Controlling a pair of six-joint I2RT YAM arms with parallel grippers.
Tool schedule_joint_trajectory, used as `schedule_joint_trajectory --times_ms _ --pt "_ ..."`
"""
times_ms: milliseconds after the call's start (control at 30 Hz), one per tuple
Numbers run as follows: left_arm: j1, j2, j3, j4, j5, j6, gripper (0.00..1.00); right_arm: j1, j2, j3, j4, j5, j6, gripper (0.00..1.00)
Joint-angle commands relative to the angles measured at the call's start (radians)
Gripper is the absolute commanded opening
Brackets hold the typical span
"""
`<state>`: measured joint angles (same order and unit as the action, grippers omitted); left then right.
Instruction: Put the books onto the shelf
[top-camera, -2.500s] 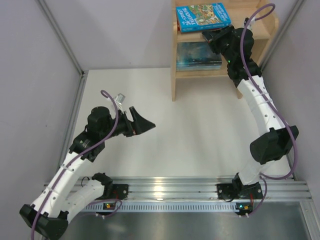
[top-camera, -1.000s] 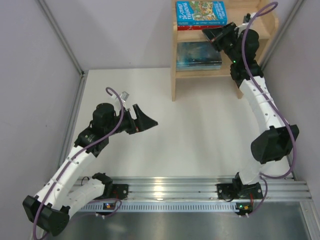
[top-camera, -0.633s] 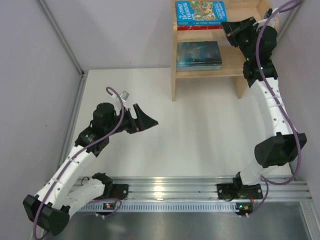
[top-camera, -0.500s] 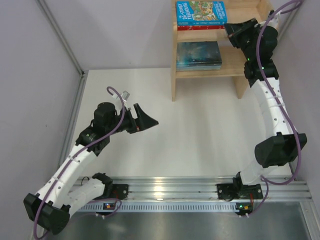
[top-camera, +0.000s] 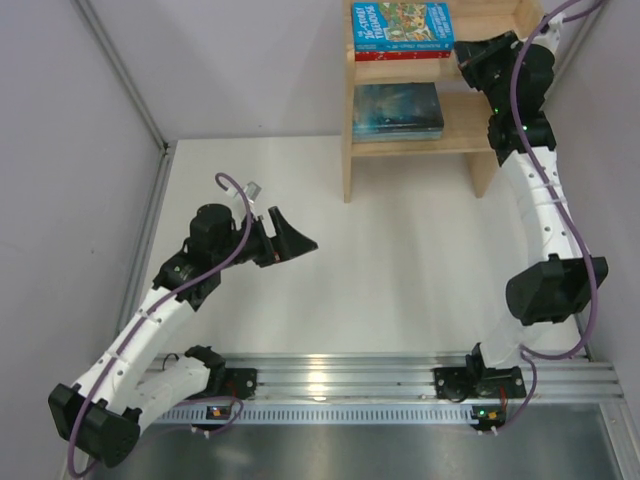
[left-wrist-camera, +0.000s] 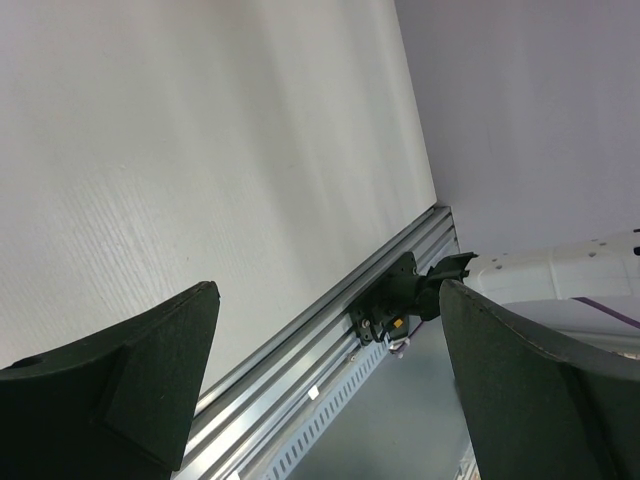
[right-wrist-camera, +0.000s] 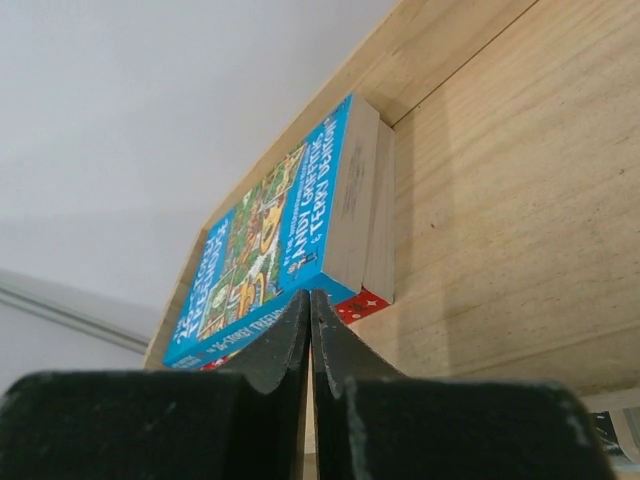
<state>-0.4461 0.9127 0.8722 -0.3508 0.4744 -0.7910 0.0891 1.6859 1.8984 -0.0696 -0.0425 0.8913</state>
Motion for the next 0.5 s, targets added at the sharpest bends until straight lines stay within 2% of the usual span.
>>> schedule_joint_trajectory --times_ms 0,467 --pt "0.001 0.005 0.004 0.056 0.007 0.006 0.96 -0.012 0.017 0.048 0.016 -0.003 -0.006 0.0" --pt "0.001 0.023 0.007 0.062 0.01 0.012 0.96 -0.011 0.063 0.071 0.033 -0.026 0.006 0.0"
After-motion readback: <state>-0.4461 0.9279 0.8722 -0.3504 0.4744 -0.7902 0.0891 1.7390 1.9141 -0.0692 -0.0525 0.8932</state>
